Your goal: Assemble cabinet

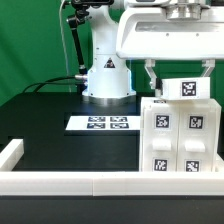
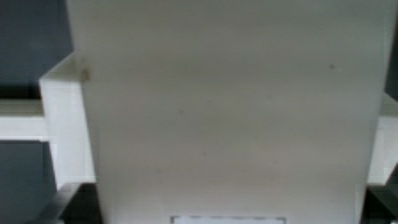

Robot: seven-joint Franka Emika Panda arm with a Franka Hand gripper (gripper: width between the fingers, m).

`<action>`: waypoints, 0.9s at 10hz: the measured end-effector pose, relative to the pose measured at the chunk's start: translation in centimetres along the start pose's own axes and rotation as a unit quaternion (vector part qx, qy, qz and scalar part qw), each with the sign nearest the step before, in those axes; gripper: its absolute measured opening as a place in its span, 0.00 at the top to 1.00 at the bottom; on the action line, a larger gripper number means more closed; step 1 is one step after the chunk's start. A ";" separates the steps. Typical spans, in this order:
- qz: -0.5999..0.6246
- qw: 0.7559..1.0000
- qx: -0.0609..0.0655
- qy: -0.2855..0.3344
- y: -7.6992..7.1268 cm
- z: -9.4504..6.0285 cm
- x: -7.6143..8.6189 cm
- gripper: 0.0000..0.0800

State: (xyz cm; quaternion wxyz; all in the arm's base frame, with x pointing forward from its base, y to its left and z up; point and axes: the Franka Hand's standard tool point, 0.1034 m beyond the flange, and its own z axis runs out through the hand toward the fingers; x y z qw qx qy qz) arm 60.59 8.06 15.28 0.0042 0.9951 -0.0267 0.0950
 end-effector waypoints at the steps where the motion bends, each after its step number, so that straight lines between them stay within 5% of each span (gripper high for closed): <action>1: 0.049 0.999 0.005 0.000 0.0 0.0 0.0 0.30; 6: 0.304 0.952 0.026 -0.006 -0.2 0.0 -0.1 0.30; 9: 0.413 0.910 0.028 -0.012 -0.4 0.0 -0.2 0.30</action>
Offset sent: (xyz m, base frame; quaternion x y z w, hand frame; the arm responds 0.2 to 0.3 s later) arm -0.0149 -0.0086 -0.0045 0.0007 0.0126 0.2834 0.9589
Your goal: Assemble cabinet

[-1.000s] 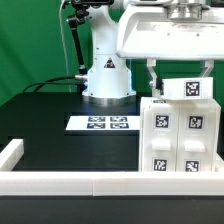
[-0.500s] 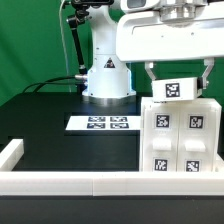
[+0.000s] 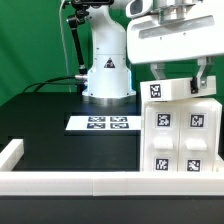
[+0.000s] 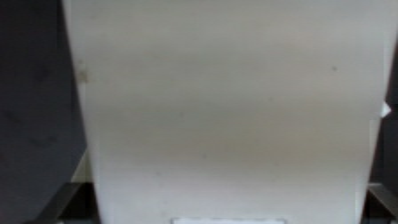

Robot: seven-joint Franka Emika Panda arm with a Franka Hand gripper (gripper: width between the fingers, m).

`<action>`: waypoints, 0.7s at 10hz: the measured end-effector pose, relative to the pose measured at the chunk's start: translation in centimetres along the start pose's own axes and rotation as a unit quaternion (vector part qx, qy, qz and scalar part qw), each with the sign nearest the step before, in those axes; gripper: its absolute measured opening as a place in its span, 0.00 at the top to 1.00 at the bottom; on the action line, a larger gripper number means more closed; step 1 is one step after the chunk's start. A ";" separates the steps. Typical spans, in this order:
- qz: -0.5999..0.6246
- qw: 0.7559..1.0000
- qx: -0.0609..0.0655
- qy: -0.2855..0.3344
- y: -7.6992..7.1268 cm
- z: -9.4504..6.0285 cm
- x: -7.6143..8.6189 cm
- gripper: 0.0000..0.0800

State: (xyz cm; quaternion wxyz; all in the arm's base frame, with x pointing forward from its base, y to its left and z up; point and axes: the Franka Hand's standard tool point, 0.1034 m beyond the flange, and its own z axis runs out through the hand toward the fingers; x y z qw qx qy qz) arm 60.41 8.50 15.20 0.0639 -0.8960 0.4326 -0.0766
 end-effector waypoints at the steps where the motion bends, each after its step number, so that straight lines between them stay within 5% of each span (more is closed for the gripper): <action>1: 0.020 1.000 0.000 0.000 0.0 0.0 0.0 0.30; 7: 0.205 0.979 0.005 -0.011 -0.2 0.0 -0.2 0.30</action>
Offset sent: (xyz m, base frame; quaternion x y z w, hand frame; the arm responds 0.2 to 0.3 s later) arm 0.0052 -0.0004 -0.0017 -0.0180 -0.0118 0.1782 0.9838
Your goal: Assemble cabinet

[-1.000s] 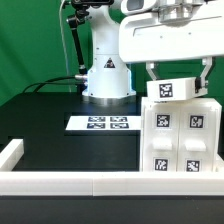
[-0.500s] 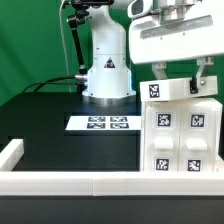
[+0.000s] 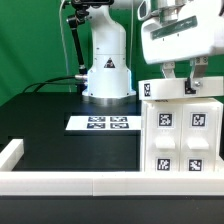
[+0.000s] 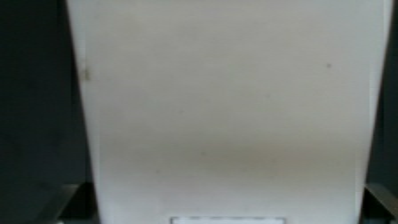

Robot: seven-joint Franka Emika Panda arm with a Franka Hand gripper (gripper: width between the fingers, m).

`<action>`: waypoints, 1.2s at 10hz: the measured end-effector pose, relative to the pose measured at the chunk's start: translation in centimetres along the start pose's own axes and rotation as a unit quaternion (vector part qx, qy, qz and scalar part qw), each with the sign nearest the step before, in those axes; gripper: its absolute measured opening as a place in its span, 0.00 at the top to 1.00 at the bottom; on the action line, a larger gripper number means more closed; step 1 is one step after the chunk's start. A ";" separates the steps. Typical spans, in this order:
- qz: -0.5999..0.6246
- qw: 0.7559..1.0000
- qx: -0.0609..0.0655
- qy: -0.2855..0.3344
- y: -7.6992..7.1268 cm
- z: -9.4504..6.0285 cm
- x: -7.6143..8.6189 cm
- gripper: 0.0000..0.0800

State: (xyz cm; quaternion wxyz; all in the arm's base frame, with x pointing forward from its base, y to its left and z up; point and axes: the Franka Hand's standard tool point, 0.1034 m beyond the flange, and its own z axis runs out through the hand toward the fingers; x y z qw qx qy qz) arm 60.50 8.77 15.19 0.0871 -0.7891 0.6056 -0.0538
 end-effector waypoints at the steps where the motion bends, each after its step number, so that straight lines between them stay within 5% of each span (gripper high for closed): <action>1: 0.040 0.999 0.002 -0.003 0.0 0.0 0.0 0.30; 7: 0.150 0.989 0.005 -0.020 -0.1 0.1 -0.1 0.30; 8: 0.137 0.990 0.005 -0.022 -0.1 -0.1 -0.2 0.27; 9: 0.123 0.992 0.009 -0.029 -0.3 -0.8 -0.2 0.07; 10: 0.104 0.994 0.005 -0.034 -0.5 -1.6 -0.3 0.07; 12: 0.103 0.993 0.019 -0.046 -1.0 -3.1 -0.4 0.00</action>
Offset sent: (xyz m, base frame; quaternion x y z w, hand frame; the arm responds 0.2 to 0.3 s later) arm 0.0061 -0.0059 -0.0016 0.0036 0.0000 0.1802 0.9836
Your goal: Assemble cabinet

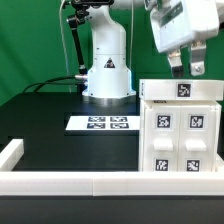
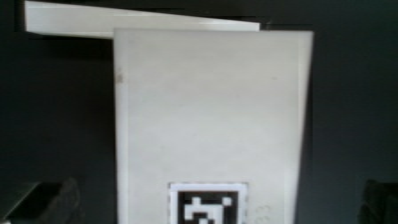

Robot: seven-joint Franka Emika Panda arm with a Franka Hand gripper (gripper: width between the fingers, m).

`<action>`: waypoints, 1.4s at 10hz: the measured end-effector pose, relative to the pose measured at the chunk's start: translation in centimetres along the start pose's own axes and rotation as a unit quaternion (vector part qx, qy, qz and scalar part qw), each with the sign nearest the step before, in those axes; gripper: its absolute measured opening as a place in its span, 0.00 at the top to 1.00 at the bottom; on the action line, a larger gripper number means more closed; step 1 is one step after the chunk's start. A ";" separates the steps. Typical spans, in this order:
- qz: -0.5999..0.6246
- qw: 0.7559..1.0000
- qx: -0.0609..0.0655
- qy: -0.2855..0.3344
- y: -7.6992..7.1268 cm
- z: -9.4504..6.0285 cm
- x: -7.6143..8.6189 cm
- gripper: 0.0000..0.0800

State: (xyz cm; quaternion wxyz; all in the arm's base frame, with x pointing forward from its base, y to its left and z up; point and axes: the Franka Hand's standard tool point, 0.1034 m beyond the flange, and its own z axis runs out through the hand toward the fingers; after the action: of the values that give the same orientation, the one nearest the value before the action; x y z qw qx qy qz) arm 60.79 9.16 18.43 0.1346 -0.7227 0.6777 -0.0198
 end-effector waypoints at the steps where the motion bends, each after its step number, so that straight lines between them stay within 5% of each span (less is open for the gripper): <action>1: -0.001 1.000 0.004 -0.003 -0.2 -0.3 -0.1 0.00; 4: -0.029 1.000 0.002 -0.002 -0.1 -0.1 -0.2 0.00; 5: -0.125 0.992 -0.007 0.009 0.0 0.1 -0.1 0.00; 9: -0.388 0.921 -0.027 0.020 -0.4 -0.2 -0.8 0.00; 14: -0.568 0.822 -0.027 0.018 -0.5 -0.2 -0.7 0.00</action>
Offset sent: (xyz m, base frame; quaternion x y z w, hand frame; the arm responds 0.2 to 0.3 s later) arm 0.0000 0.0000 0.0000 0.0000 0.0000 0.0000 1.0000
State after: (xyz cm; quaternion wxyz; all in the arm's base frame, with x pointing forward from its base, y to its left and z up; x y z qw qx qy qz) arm 61.17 9.85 18.81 0.0675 -0.9826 0.1495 -0.0876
